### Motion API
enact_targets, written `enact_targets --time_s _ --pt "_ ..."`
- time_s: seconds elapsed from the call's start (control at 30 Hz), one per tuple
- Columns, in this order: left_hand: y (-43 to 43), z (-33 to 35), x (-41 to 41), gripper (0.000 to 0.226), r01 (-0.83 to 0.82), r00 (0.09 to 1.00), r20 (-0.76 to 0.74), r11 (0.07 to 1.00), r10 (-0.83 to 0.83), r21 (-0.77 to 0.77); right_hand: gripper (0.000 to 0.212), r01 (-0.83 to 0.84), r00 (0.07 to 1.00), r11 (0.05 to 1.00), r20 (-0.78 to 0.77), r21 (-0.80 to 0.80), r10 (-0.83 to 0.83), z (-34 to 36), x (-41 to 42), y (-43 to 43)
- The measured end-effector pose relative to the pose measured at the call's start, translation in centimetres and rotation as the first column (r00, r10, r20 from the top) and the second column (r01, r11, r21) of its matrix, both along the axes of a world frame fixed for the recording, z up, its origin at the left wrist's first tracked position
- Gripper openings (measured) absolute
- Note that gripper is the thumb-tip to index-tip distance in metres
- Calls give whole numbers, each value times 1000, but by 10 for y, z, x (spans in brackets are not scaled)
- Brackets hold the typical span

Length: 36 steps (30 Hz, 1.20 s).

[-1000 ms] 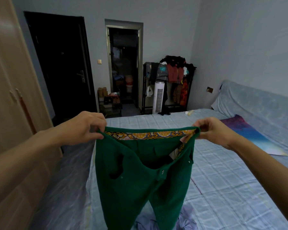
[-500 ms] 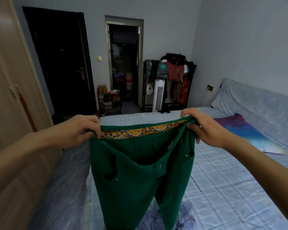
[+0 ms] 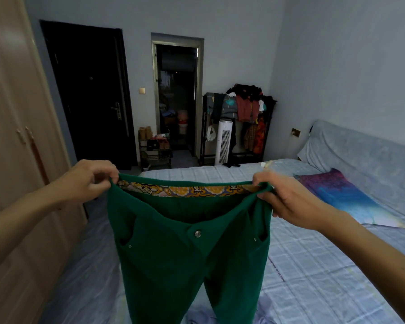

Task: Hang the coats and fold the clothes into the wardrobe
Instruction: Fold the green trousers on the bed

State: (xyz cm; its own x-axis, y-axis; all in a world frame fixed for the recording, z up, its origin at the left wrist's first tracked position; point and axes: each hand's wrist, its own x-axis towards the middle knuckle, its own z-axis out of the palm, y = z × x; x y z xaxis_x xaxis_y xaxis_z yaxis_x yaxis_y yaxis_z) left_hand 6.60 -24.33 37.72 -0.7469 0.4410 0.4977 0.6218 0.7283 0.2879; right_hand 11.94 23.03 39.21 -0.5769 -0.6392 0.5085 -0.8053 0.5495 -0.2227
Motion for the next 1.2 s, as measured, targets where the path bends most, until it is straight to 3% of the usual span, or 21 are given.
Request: enact_targets --time_s 0.13,0.47,0.57,0.73,0.83,1.03,1.2 --pt "-2 1 -3 22 -35 999 4 999 35 38 29 -2 997 980 -72 200 17 4 2 -3" --pt "15 17 14 4 93 995 31 995 -91 -44 14 239 970 971 -33 -27 -239 -4 -31 17" --pt "18 21 13 29 128 991 -29 987 -131 -100 14 319 947 944 -16 -89 -321 0 -41 25" --pt "22 24 5 33 161 970 -174 984 -171 -69 23 333 940 940 -56 -80 -337 9 -39 34" --pt "24 20 0 41 162 969 -177 984 -172 -68 26 364 924 917 -60 -162 -378 7 -29 36" --pt "39 10 2 36 196 968 -126 968 -216 -158 13 398 916 884 56 -243 -397 -3 -10 44" --pt "57 9 21 32 201 959 -162 962 -232 -188 23 424 904 858 80 -290 -419 -11 8 61"
